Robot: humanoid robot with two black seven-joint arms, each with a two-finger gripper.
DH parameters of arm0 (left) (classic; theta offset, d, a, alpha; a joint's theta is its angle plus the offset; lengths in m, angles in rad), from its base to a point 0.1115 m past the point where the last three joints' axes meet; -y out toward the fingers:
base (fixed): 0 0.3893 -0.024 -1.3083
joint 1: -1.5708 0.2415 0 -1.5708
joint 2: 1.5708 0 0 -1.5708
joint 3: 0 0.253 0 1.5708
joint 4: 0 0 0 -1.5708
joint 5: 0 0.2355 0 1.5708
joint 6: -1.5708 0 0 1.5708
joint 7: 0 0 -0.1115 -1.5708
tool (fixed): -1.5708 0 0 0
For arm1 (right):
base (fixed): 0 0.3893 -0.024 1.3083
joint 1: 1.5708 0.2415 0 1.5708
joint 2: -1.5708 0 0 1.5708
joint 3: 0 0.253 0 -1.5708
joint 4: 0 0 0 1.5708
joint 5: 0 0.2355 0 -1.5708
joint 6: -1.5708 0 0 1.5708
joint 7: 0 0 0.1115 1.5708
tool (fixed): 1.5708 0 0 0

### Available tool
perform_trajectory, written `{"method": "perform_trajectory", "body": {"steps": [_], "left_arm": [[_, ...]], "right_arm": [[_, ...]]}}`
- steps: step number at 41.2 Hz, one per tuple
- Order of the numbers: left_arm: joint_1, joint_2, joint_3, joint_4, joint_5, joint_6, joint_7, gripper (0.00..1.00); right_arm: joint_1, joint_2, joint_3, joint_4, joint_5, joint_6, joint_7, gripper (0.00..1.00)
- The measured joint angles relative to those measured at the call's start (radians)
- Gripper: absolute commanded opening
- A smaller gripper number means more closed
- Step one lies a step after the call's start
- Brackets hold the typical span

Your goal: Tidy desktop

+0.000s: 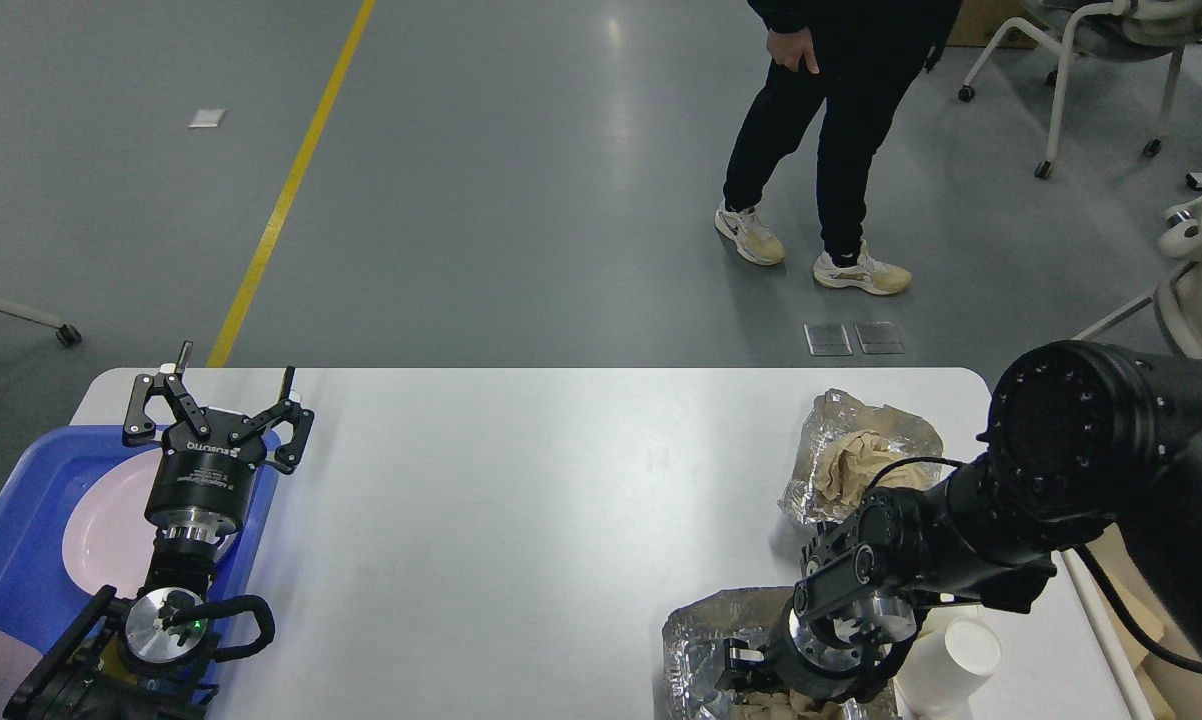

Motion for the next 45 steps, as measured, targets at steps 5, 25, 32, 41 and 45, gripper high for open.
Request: {"method": "perform_trajectory", "body": {"steps": [5,25,32,41,45], "left_arm": [[0.0,0.0,0.001,0.0,0.0,0.0,0.0,0.96],[0.0,0.0,0.001,0.0,0.0,0.0,0.0,0.96],[0.0,0.0,0.0,0.0,0.0,0.0,0.0,0.96],[0.0,0.0,0.0,0.0,0.0,0.0,0.0,0.96],[0.0,0.0,0.0,0.0,0.0,0.0,0.0,0.96]], "right_arm": [[0.0,0.0,0.0,0.005,-0.004,0.01,-0.001,0.0],[0.059,-0.004,0.008,0.04,0.001,0.003,-0.006,0.0],[0.144,-0.022,0.008,0.094,0.011,0.023,-0.007,0.0],[0.347,-0.099,0.008,0.217,0.026,0.111,-0.007,0.0],[0.471,-0.146,0.005,0.28,0.047,0.157,-0.006,0.0]]}}
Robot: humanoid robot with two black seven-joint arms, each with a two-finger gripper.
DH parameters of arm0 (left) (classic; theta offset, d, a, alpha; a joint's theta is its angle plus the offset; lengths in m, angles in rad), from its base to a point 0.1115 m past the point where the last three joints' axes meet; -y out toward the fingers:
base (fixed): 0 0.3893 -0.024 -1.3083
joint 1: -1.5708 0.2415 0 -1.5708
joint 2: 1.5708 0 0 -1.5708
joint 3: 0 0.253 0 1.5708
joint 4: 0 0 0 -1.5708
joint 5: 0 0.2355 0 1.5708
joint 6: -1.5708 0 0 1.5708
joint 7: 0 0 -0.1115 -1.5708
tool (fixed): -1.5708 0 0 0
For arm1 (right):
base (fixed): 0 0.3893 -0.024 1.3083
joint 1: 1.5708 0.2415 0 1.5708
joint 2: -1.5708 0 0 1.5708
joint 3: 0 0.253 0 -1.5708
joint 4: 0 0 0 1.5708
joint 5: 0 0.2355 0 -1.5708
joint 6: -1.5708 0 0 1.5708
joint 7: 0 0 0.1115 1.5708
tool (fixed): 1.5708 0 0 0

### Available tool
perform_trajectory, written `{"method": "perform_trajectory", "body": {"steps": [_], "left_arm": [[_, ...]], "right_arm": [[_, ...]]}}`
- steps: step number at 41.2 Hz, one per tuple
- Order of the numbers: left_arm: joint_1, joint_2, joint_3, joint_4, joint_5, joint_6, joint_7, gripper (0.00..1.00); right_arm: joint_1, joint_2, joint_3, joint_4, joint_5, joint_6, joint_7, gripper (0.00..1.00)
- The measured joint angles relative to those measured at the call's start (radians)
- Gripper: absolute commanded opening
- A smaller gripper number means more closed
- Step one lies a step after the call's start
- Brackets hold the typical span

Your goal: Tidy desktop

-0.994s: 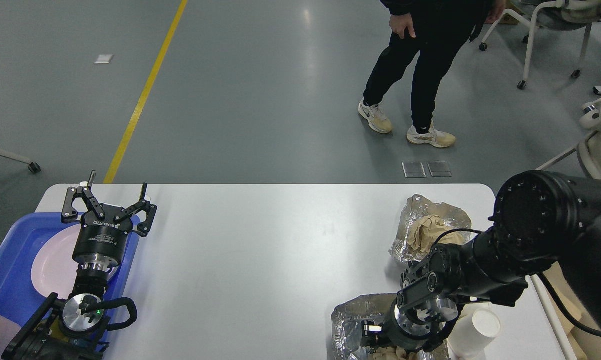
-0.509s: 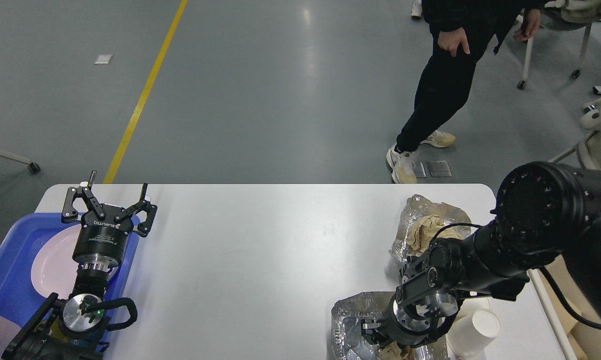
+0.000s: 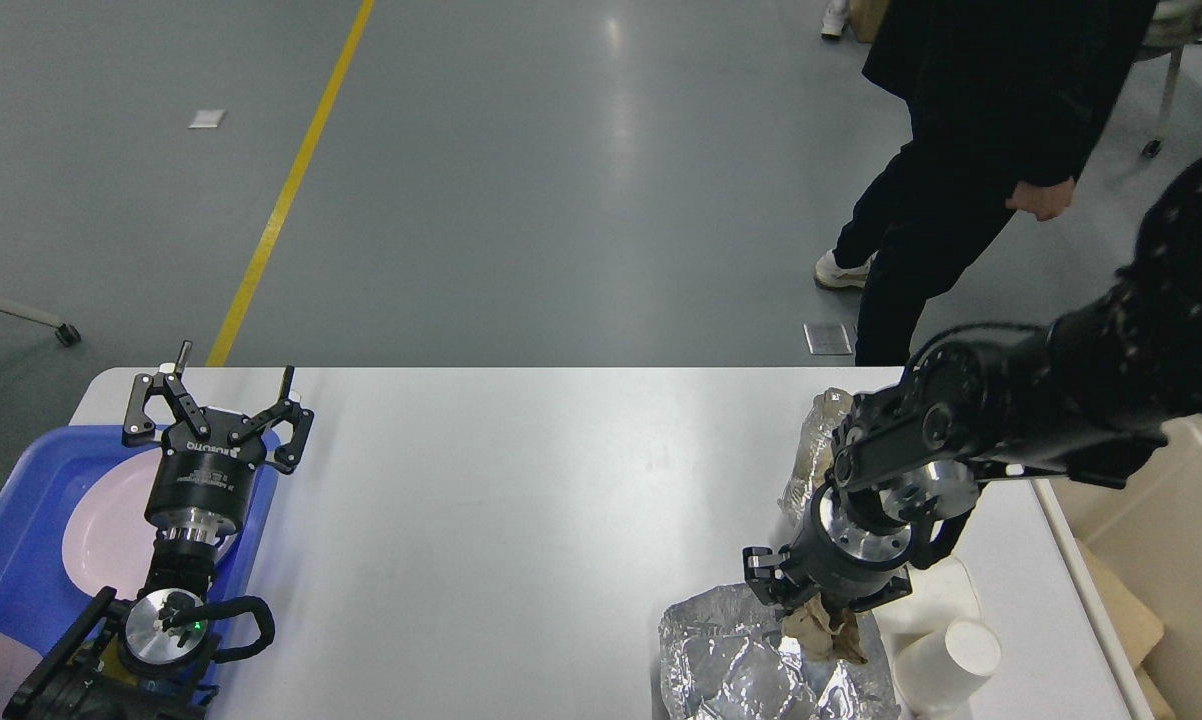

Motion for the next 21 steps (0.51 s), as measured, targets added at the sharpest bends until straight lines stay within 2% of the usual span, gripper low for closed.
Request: {"method": "perform_trajectory", "body": {"steps": [12,21], "left_arm": [[0.0,0.0,0.001,0.0,0.0,0.0,0.0,0.96],[0.0,0.0,0.001,0.0,0.0,0.0,0.0,0.96]], "right_arm": [[0.414,-0.128,-0.076,0.173,0.033,0.146,0.003,0.0],[0.515,-0.163,-0.191,0.181,0.074,0.202,0.023,0.0]]}}
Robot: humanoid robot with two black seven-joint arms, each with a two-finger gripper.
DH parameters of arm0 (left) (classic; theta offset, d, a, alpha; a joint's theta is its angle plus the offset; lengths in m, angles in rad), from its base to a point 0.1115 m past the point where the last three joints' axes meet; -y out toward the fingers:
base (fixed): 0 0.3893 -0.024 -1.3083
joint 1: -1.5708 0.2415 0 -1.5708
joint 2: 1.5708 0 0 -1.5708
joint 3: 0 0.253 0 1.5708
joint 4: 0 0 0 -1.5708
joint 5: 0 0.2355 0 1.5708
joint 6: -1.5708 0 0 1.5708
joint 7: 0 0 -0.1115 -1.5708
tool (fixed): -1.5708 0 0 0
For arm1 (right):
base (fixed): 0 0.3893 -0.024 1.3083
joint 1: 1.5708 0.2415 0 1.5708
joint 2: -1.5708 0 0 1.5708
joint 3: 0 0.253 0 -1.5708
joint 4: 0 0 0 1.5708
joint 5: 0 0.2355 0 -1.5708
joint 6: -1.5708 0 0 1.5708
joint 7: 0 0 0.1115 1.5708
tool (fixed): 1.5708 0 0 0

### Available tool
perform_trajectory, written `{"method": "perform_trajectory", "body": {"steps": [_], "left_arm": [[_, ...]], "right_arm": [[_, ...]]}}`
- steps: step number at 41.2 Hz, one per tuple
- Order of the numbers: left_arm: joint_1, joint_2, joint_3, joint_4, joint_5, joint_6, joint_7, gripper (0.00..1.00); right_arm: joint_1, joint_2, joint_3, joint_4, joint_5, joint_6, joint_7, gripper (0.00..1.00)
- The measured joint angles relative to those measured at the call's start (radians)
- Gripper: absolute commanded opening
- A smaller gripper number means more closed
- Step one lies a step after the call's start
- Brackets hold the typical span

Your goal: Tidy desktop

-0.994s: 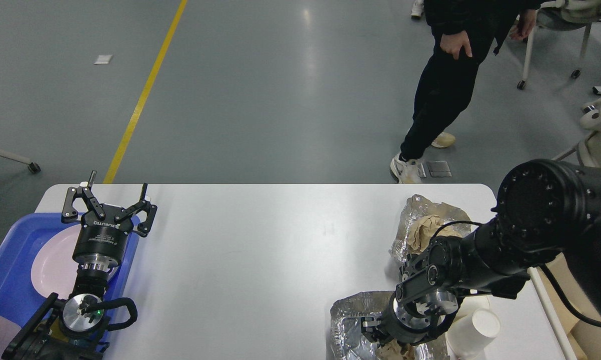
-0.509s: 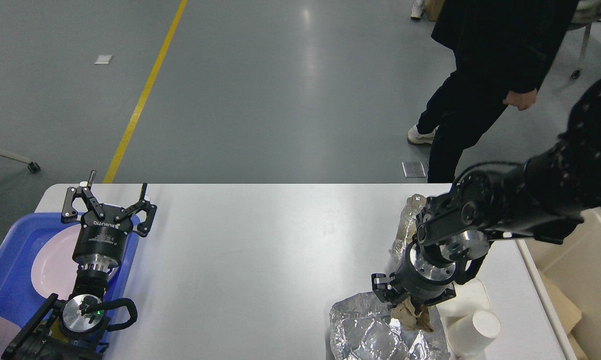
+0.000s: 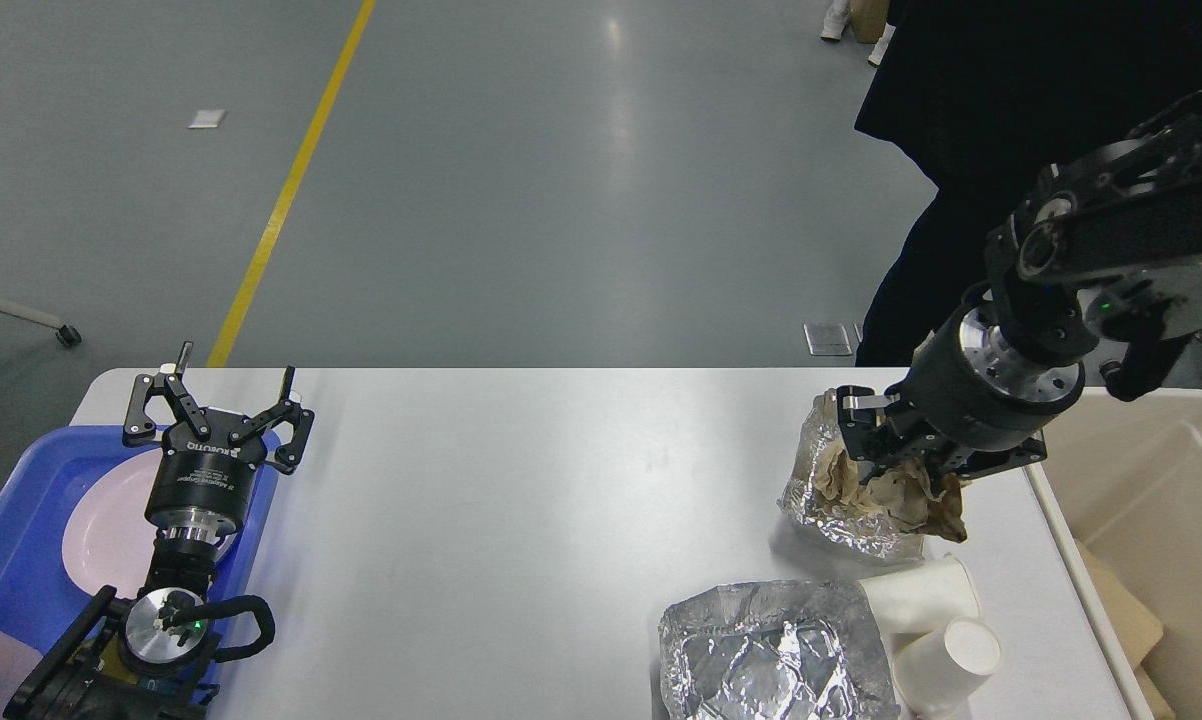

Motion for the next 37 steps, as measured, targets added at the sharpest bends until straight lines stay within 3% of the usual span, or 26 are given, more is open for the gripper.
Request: {"method": "perform_trajectory", "body": {"steps": [14,24,37], "left_arm": [[0.0,0.0,0.0,0.0,0.0,0.0,0.0,0.96],[0.0,0.0,0.0,0.0,0.0,0.0,0.0,0.96],[0.0,0.0,0.0,0.0,0.0,0.0,0.0,0.96]], "right_arm": [[-0.005,-0.033,-0.154,-0.069,0.04,-0.015,0.007,0.0],[-0.189,-0.225,-0.299,-0.354,0.047,-0.025,0.008,0.0],[-0.537,-0.389,-0.207,-0.76,0.017,-0.024,0.01,0.0]]}}
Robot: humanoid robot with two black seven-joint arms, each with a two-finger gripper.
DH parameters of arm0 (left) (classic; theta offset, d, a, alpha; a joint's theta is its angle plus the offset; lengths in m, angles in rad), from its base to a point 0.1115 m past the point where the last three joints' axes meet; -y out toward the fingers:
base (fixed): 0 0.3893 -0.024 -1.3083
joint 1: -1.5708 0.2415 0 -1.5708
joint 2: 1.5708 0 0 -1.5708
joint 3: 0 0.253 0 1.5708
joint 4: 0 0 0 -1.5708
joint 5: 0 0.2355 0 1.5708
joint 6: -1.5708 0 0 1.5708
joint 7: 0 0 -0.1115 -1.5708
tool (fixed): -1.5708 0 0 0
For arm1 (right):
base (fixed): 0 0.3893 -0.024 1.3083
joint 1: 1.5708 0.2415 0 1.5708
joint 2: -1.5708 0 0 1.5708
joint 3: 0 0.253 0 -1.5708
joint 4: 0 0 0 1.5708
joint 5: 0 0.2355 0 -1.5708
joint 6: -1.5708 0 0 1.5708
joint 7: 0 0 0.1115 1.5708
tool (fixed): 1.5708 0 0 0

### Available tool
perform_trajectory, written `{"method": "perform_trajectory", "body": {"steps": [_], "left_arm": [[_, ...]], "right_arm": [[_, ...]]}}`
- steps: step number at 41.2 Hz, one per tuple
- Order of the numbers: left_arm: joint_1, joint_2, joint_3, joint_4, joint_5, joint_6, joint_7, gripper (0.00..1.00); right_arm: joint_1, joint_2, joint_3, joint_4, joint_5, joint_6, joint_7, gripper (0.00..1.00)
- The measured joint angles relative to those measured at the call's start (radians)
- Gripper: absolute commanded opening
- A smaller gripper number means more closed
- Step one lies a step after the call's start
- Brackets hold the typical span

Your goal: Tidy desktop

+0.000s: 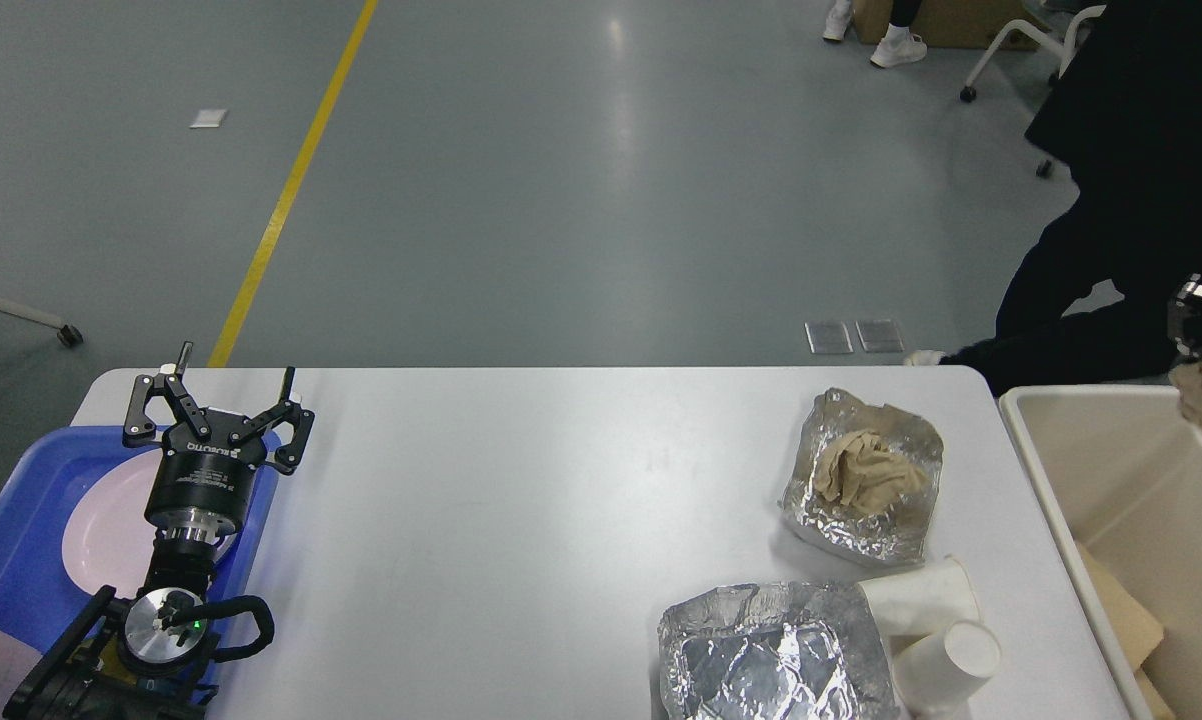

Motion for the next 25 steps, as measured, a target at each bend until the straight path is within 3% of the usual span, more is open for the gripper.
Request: {"method": "perform_trajectory", "body": {"steps": [11,17,25], "left_arm": [[0.0,0.0,0.0,0.0,0.0,0.0,0.0,0.96],[0.0,0.0,0.0,0.0,0.0,0.0,0.0,0.96],[0.0,0.0,0.0,0.0,0.0,0.0,0.0,0.96]], "right_arm": [[-0.541,0.004,0.278,-0.507,-0.024,-0.027,0.001,0.0],[-0.847,0.121,0.325,-0.733,-0.024,-0.191,0.002,0.0],[-1.085,0.227,0.315,-0.837,-0.026,-0.386,0.001,0.0]]}}
